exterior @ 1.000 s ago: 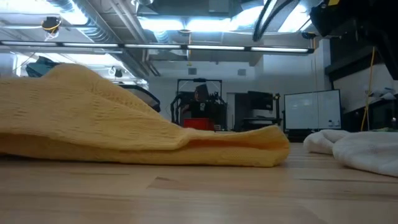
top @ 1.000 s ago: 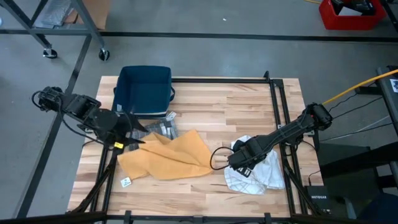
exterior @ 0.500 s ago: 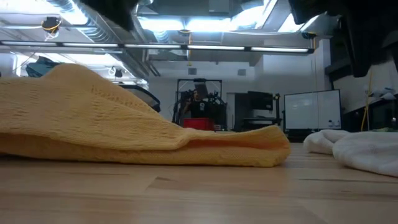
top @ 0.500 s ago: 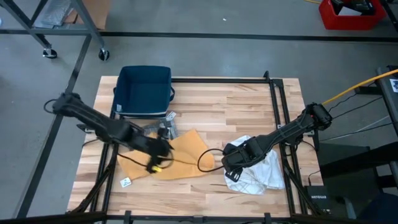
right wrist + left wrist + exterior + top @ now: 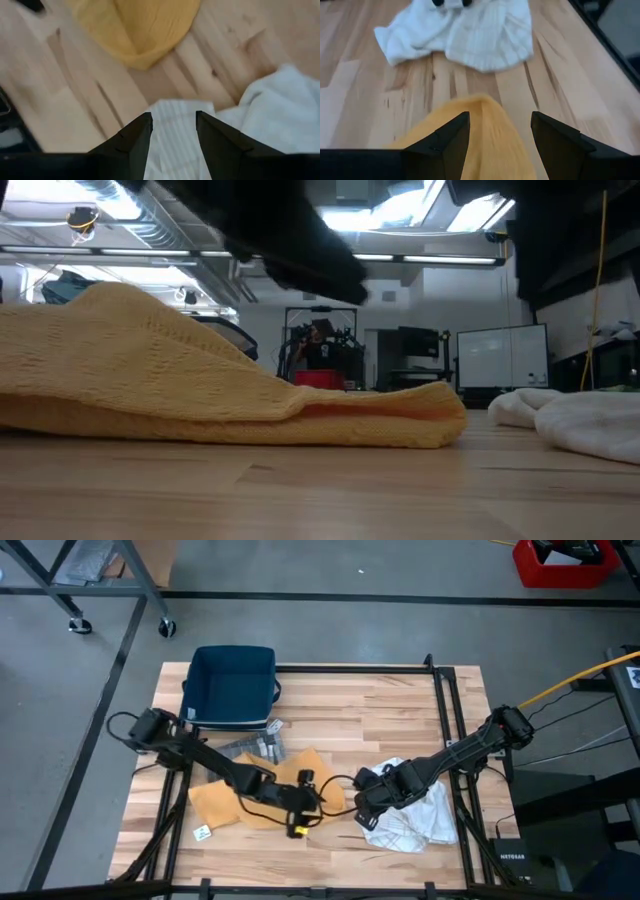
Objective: Fold towel
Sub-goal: Fold the yellow towel
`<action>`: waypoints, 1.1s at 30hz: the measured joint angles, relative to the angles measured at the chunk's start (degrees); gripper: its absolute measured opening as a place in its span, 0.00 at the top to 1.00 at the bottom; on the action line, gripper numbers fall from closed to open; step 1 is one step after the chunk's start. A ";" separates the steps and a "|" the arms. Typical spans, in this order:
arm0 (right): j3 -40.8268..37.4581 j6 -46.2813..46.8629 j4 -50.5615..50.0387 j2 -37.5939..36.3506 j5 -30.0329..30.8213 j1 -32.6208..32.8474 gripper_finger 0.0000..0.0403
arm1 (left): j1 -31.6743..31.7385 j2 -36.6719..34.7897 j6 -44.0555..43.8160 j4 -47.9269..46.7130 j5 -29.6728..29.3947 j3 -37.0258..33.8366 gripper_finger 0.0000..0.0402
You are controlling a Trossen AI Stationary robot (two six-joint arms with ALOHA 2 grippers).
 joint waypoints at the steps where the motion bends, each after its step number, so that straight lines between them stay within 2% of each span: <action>1: 0.00 0.01 0.09 0.00 1.22 0.00 0.59 | 0.46 0.92 -1.32 1.88 0.12 0.00 0.49; 8: 0.00 -0.06 1.45 0.02 9.02 -0.02 0.59 | 2.68 5.76 -12.05 5.77 6.70 0.04 0.49; 11: 0.00 -0.04 3.41 0.02 11.08 -0.02 0.59 | 2.69 6.84 -13.51 6.97 8.84 0.07 0.49; 20: 0.00 0.00 11.28 0.02 17.61 -0.02 0.59 | 2.57 7.21 -9.20 6.32 9.96 0.10 0.49; 33: 0.00 -0.01 25.66 0.02 22.76 -0.02 0.59 | 0.36 8.61 -3.56 2.50 10.01 0.02 0.49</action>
